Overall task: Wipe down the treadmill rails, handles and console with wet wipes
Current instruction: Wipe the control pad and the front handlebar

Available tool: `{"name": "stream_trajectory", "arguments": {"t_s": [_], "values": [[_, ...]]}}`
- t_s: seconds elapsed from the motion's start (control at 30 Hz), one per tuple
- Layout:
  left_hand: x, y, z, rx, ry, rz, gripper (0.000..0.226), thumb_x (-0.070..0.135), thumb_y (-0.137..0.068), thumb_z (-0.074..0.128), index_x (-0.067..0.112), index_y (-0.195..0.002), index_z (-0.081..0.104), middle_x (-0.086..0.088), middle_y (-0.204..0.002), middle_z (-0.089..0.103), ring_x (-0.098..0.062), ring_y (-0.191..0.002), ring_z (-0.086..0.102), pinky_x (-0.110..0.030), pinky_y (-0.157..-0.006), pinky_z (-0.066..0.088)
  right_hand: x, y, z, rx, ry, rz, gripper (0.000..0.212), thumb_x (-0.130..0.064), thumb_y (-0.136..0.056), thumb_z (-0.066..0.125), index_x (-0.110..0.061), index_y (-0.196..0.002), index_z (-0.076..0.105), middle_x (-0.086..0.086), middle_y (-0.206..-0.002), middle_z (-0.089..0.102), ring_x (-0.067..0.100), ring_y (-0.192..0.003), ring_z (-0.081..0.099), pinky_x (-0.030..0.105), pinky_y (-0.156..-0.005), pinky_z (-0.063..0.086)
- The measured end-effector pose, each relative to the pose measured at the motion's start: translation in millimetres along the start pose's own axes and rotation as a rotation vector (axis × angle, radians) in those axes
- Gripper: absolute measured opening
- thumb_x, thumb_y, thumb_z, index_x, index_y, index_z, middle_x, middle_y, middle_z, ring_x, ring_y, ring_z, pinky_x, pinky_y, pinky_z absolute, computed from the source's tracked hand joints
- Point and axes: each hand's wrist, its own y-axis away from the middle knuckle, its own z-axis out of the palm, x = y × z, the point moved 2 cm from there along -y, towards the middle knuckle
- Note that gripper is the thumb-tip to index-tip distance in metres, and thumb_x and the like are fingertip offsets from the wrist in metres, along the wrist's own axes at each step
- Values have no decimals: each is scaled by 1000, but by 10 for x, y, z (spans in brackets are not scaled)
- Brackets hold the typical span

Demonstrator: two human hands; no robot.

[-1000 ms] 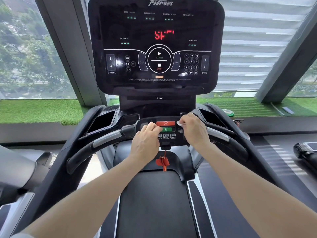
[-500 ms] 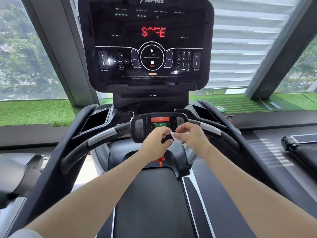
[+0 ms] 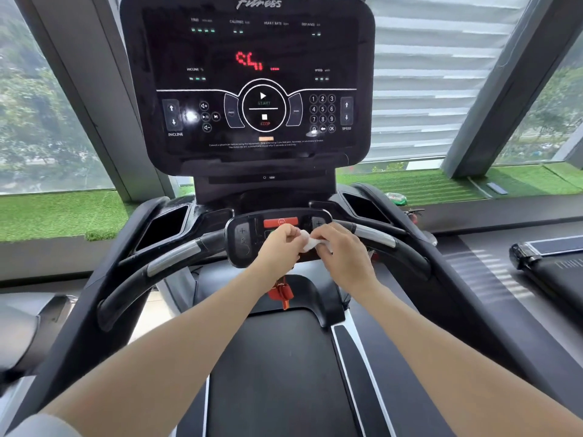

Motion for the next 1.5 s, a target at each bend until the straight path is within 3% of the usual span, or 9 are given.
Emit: {"name": "stream_trajectory", "arguments": {"t_s": [0.07, 0.1, 0.2, 0.3, 0.6, 0.97, 1.13, 1.3, 1.5], "values": [[25, 7, -80, 94, -165, 120, 3, 20, -96, 52, 18, -95, 54, 8, -88, 58, -6, -74, 53, -15, -69, 47, 7, -87, 9, 89, -3, 119, 16, -6, -90, 53, -11, -98, 66, -2, -96, 59, 11, -84, 46, 23, -61, 28], [23, 10, -138, 158, -242, 190, 3, 18, -95, 52, 17, -96, 55, 7, -92, 59, -5, -77, 54, -14, -71, 46, 23, -132, 14, 133, -15, 213, 17, -6, -90, 53, -11, -98, 67, -1, -97, 58, 13, -85, 48, 24, -63, 28], [-37, 43, -339, 311, -369, 287, 7, 13, -92, 52, 15, -98, 56, 3, -100, 55, -10, -86, 55, -28, -82, 46, 78, -217, 106, 167, -46, 448, 15, -12, -91, 54, -13, -95, 68, 0, -97, 62, 17, -87, 54, 25, -65, 31], [-108, 99, -508, 392, -456, 295, 12, 10, -91, 51, 15, -101, 56, 5, -101, 52, -12, -91, 54, -27, -78, 43, 47, -237, 198, 141, -26, 533, 15, -15, -93, 54, -14, -99, 67, 3, -100, 66, 19, -92, 54, 26, -69, 31], [-228, 138, -773, 440, -500, 271, 19, 5, -88, 51, 15, -104, 56, 3, -108, 50, -16, -94, 54, -29, -74, 43, -262, -307, 436, 171, -66, 525, 15, -15, -93, 54, -10, -93, 68, 6, -96, 66, 24, -93, 55, 28, -72, 37], [-319, 175, -976, 435, -532, 258, 27, 5, -87, 53, 16, -112, 54, 2, -112, 47, -19, -98, 50, -30, -69, 41, -770, -420, 788, 72, -93, 416, 14, -17, -92, 55, -13, -93, 68, 4, -93, 67, 23, -90, 61, 33, -77, 47], [-355, 164, -1017, 411, -519, 260, 29, 5, -88, 54, 16, -114, 53, 2, -115, 47, -20, -104, 51, -35, -76, 48, -802, -383, 643, 75, -216, 367, 17, -20, -92, 56, -13, -87, 71, -4, -77, 66, 0, -63, 54, 24, -68, 46], [-372, 151, -1012, 393, -503, 267, 31, 4, -87, 53, 16, -115, 53, 1, -114, 47, -21, -100, 51, -35, -77, 47, -389, -319, 340, 220, -119, 539, 26, -8, -93, 50, -18, -111, 66, 2, -113, 58, 16, -91, 53, 25, -73, 35], [-379, 149, -1040, 385, -491, 285, 30, 4, -87, 53, 15, -115, 54, 0, -115, 48, -19, -100, 52, -34, -78, 47, -409, -335, 421, 239, -33, 517, 25, -12, -96, 49, -19, -112, 68, 0, -117, 61, 21, -104, 56, 24, -74, 33]]}}
